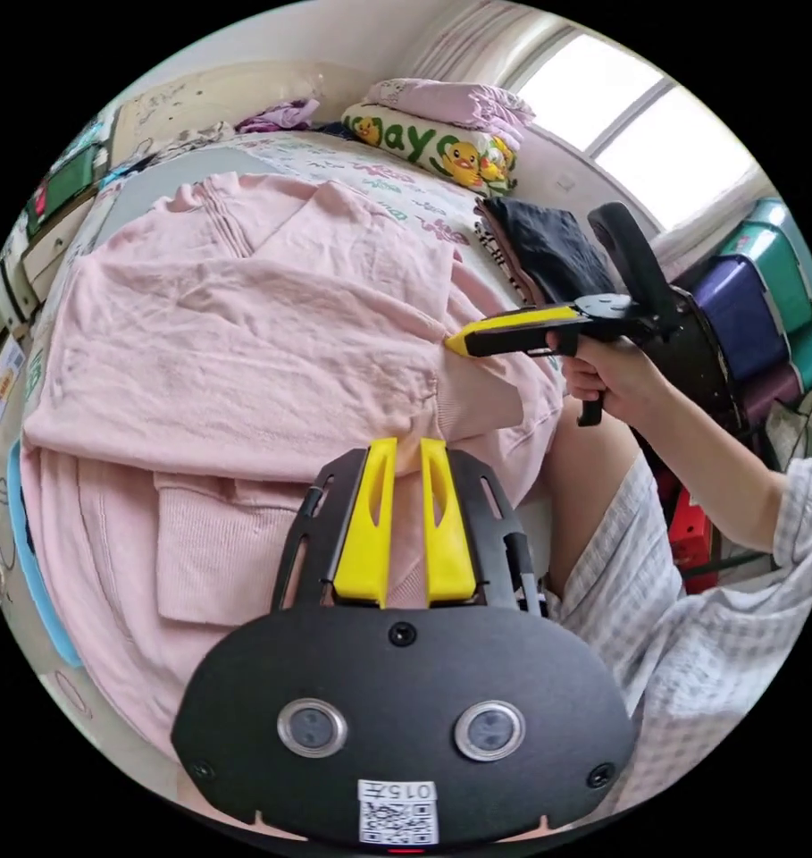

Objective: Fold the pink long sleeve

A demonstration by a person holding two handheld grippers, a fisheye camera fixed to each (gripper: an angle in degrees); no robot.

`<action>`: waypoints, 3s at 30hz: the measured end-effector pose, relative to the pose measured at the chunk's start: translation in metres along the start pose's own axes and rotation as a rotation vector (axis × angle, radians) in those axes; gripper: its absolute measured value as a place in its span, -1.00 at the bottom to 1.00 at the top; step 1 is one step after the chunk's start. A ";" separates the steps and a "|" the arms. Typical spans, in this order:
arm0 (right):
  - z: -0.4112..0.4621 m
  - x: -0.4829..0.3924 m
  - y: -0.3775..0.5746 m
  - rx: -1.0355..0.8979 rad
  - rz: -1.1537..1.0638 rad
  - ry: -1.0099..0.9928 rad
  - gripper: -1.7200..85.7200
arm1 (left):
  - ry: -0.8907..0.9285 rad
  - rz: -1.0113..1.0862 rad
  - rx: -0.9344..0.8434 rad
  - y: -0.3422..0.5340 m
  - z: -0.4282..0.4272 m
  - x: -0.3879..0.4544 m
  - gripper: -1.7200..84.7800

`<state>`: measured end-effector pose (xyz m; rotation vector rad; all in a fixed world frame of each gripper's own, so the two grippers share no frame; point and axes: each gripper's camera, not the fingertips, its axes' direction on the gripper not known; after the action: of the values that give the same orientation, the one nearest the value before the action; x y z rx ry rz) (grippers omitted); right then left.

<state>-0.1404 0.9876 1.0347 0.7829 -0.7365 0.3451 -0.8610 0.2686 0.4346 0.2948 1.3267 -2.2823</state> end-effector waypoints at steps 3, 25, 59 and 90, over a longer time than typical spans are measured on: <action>-0.031 0.029 -0.006 0.021 0.018 -0.120 -0.86 | 0.100 0.094 0.122 -0.002 -0.045 -0.026 -0.84; 0.003 0.167 -0.332 0.047 0.122 0.123 -0.75 | -0.333 -0.300 0.029 -0.244 -0.051 -0.334 -0.78; -0.139 0.093 0.118 0.254 0.265 -0.188 -0.84 | 0.203 -0.679 0.465 0.304 0.040 -0.191 -0.88; -0.083 0.216 -0.108 0.104 0.442 -0.323 -0.89 | 0.159 -0.722 0.424 0.171 0.136 -0.393 -0.90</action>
<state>0.1076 0.9805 1.0928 0.7793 -1.2077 0.6683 -0.4292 0.1975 0.5361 0.1450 1.1224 -3.2146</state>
